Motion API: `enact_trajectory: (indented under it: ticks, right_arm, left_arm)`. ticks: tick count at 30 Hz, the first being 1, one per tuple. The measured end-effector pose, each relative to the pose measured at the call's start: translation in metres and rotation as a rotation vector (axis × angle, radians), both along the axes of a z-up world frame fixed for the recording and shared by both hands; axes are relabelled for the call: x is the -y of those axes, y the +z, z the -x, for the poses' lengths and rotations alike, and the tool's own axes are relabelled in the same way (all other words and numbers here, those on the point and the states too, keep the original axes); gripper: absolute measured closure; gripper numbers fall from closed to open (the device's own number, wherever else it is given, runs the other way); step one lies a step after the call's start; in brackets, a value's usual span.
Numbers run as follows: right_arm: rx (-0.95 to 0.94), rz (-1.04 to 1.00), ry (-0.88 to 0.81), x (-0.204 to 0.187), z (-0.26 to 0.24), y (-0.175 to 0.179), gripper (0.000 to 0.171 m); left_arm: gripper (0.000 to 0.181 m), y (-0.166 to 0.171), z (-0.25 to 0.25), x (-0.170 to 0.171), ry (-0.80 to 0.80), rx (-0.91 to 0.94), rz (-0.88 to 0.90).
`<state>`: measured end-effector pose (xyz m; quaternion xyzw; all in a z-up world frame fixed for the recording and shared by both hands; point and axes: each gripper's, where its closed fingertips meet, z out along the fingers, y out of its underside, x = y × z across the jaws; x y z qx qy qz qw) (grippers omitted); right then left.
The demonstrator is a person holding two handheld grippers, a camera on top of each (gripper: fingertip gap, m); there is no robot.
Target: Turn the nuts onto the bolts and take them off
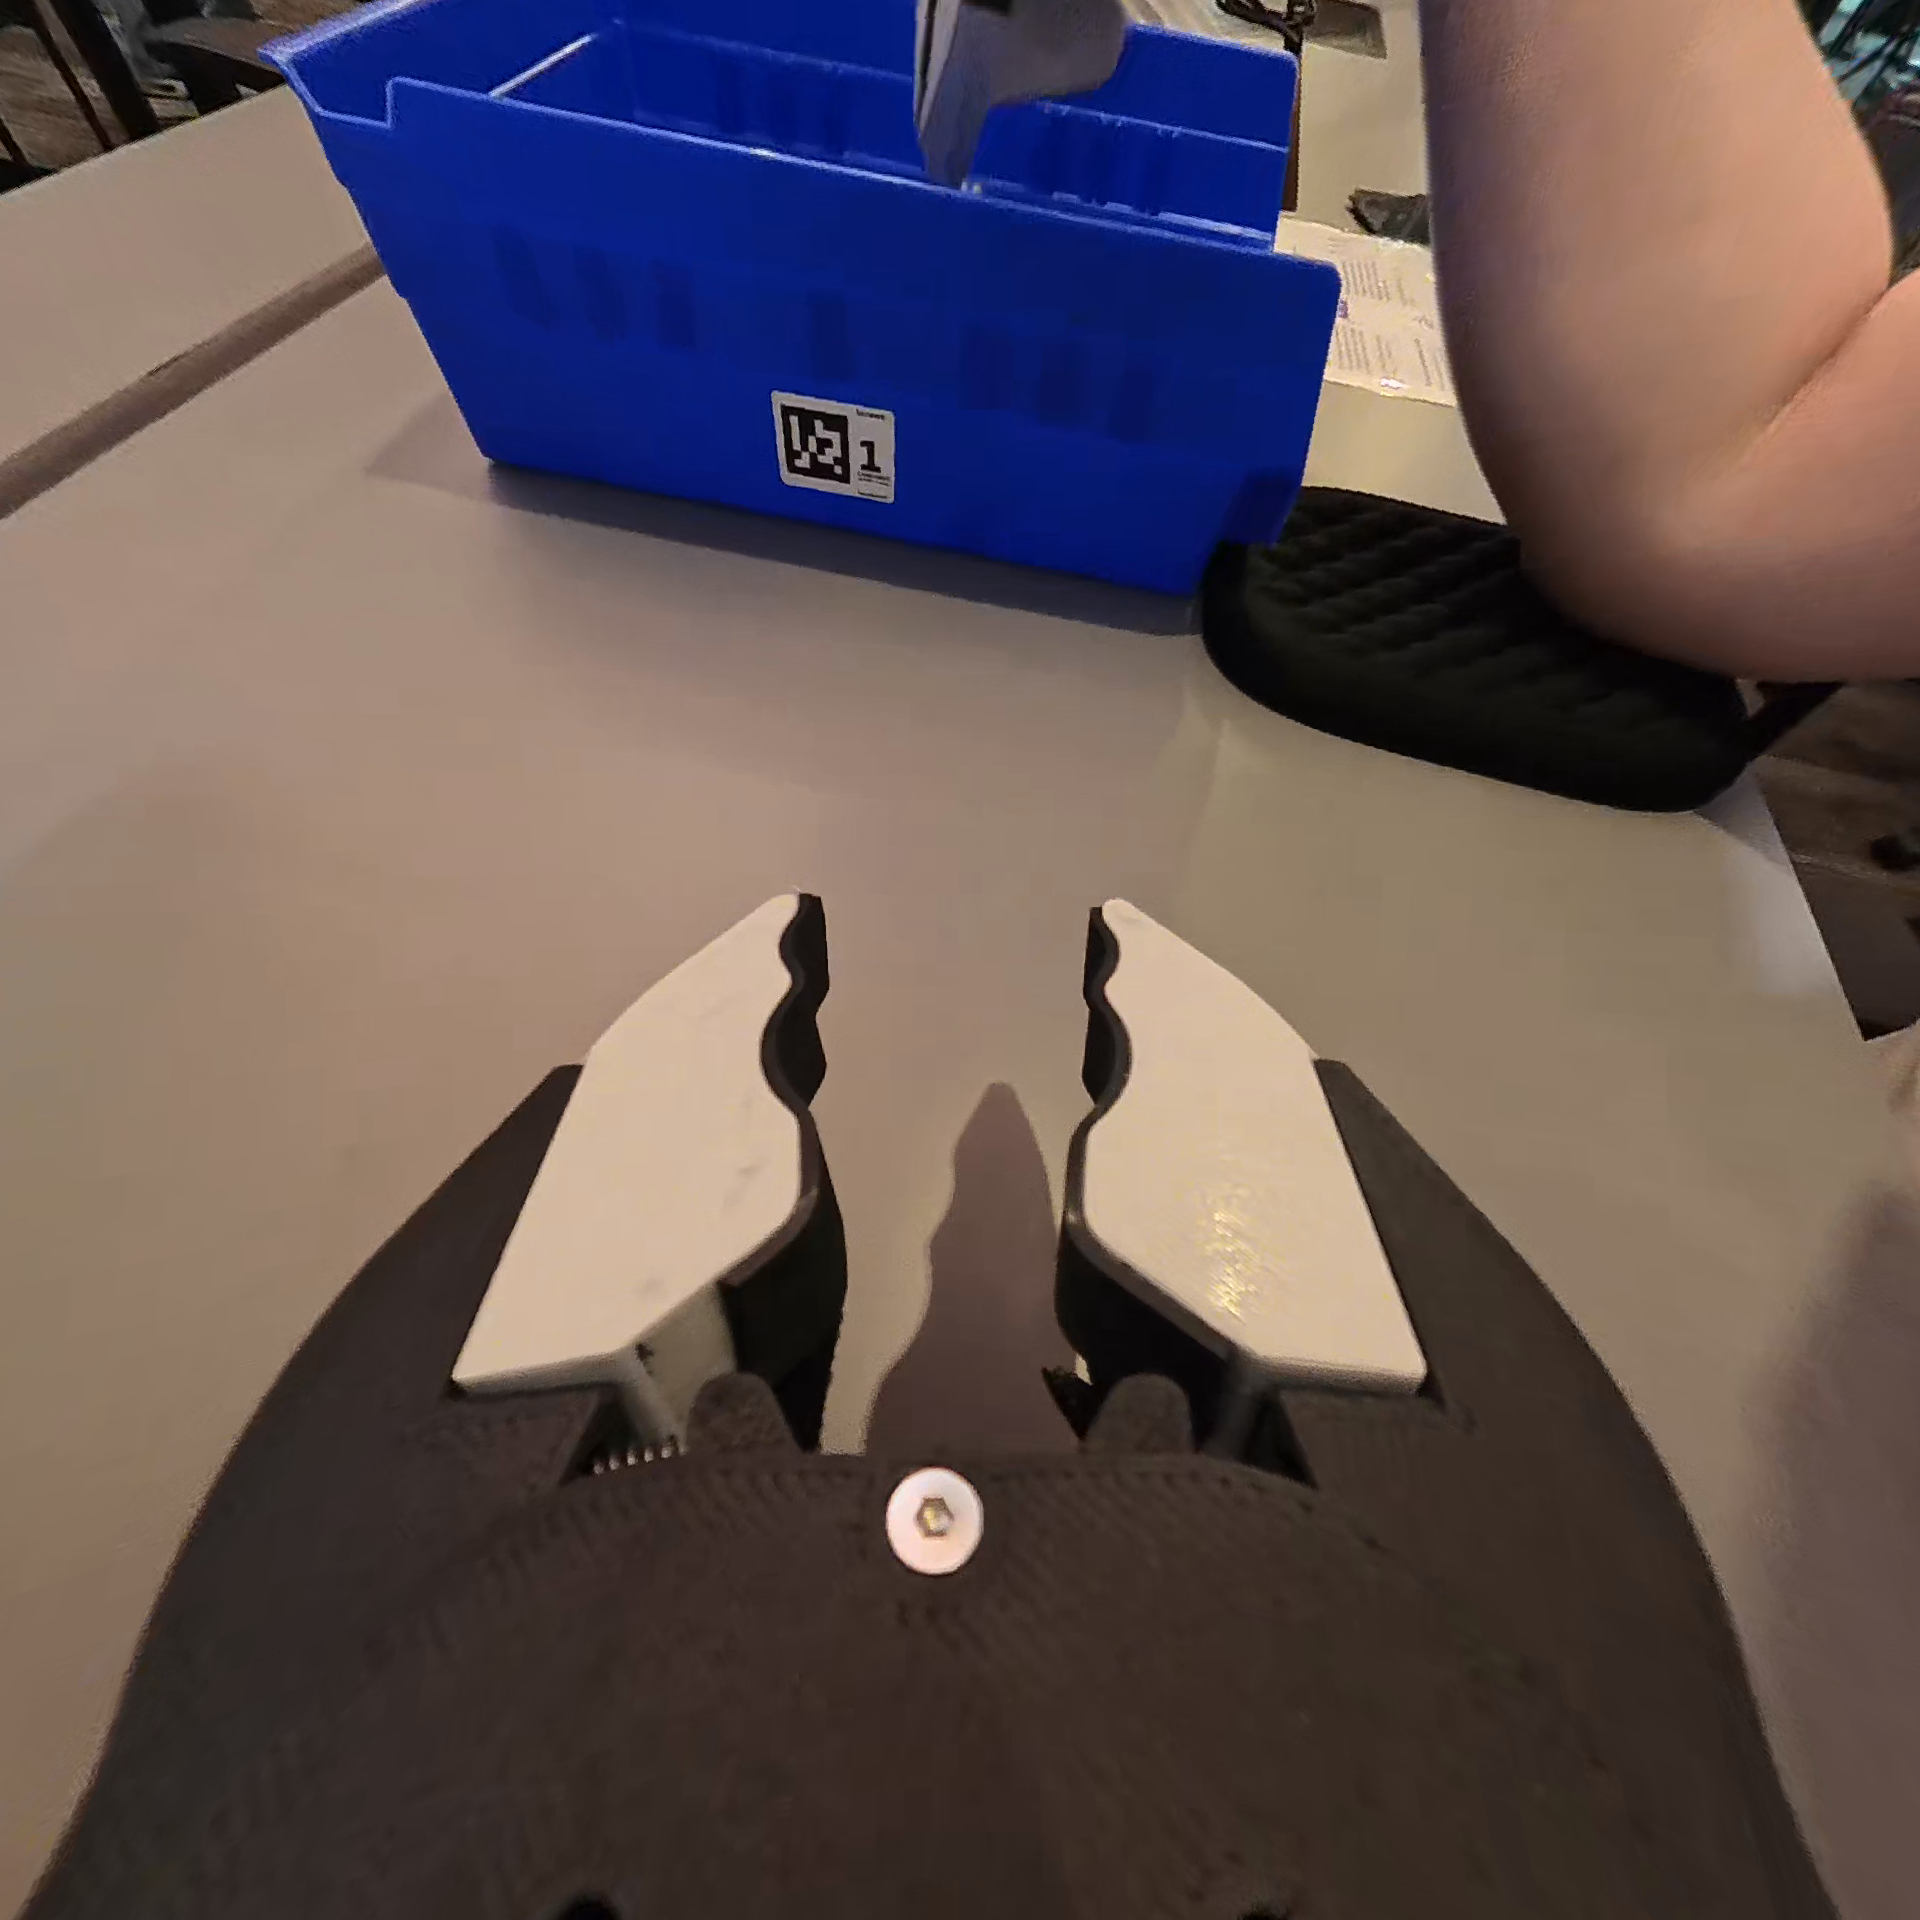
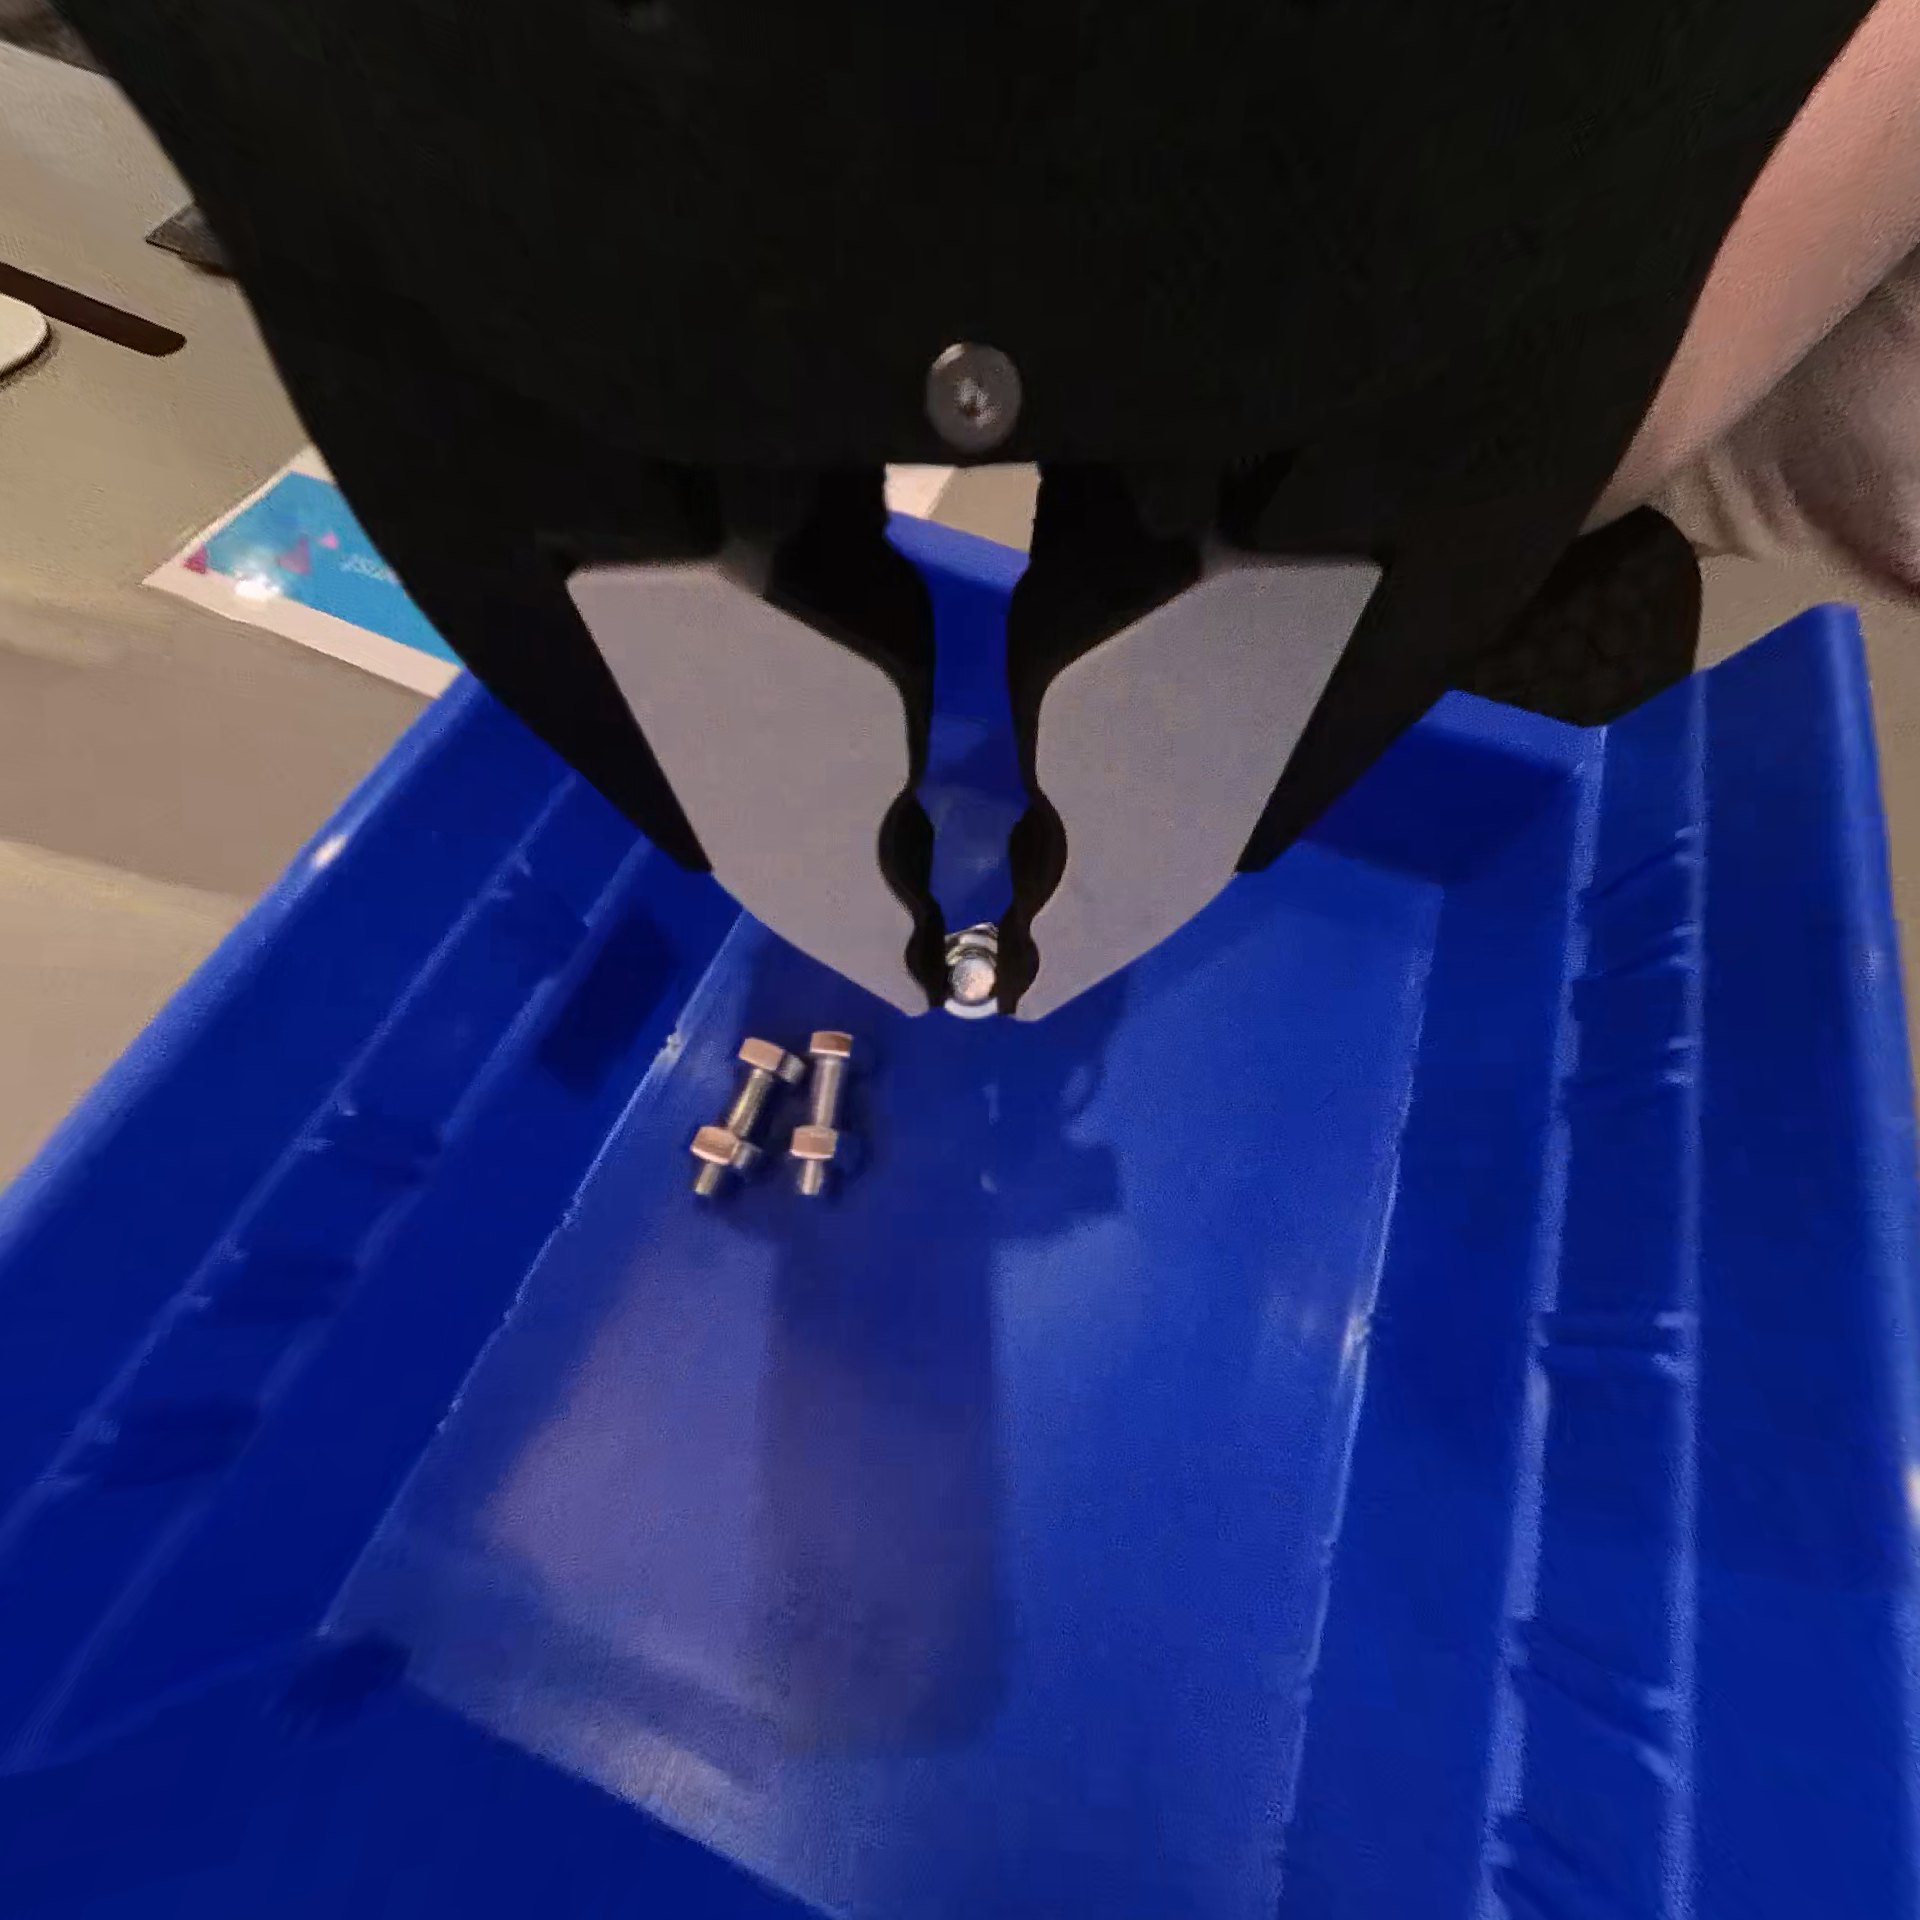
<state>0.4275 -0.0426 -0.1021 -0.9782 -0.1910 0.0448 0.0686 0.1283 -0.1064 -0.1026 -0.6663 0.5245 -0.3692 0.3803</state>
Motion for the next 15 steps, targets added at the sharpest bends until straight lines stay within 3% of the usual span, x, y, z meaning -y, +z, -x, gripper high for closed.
enact_trajectory:
  ticks: [6, 15]
  right_arm:
    - [0.052, 0.113, 0.03, -0.003, -0.005, -0.035, 0.16]
    - [0.043, 0.042, 0.003, -0.037, -0.005, -0.056, 0.159]
  left_arm:
    - [0.135, 0.0, 0.001, -0.002, 0.003, 0.011, 0.024]
    - [0.136, 0.001, 0.002, -0.002, 0.004, 0.016, 0.023]
